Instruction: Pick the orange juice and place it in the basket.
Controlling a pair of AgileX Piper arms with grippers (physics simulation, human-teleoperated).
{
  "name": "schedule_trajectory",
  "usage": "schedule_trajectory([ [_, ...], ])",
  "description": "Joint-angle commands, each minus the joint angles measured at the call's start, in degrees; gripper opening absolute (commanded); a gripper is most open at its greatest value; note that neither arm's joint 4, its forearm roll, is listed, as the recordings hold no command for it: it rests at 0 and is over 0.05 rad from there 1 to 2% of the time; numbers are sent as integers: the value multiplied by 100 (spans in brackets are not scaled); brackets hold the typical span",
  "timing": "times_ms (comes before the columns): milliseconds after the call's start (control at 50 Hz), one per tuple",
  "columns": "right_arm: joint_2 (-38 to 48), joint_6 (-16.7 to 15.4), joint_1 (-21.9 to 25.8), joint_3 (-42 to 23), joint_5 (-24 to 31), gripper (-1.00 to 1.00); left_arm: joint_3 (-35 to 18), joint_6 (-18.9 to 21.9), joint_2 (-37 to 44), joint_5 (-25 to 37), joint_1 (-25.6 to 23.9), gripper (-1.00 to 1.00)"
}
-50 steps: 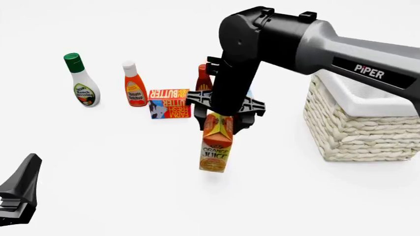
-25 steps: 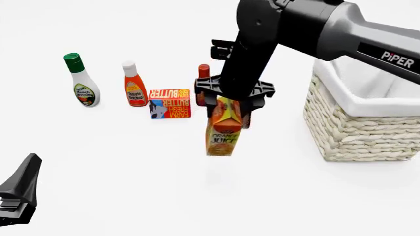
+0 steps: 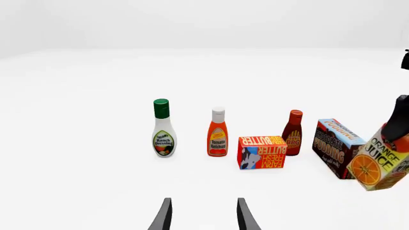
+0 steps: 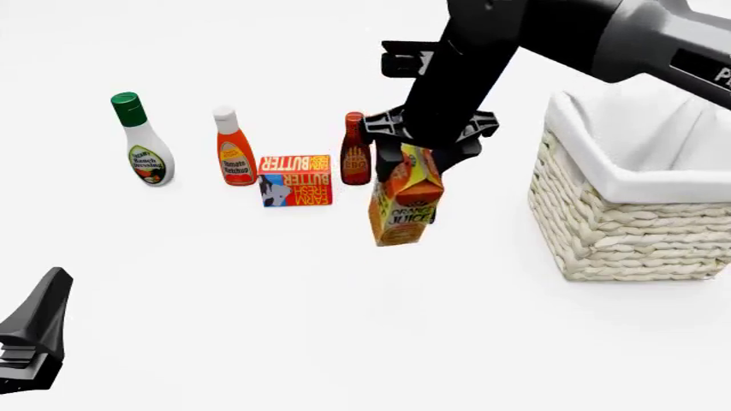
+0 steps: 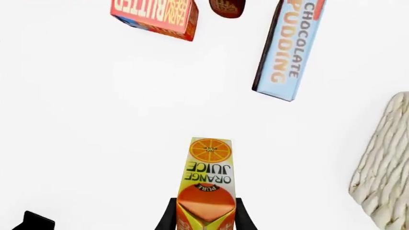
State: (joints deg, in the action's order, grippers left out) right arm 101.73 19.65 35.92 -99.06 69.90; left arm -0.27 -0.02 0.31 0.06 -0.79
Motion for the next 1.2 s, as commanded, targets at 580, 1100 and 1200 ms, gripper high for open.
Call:
schedule_trajectory([
  [580, -504, -1185, -666, -419, 0, -100, 0, 1, 1, 0, 0, 100],
  [1100, -735, -1774, -1289, -887, 0, -100, 0, 1, 0, 0, 0, 100],
  [1200, -788, -1915, -1461, -919, 0, -100, 0, 0, 1, 0, 0, 100],
])
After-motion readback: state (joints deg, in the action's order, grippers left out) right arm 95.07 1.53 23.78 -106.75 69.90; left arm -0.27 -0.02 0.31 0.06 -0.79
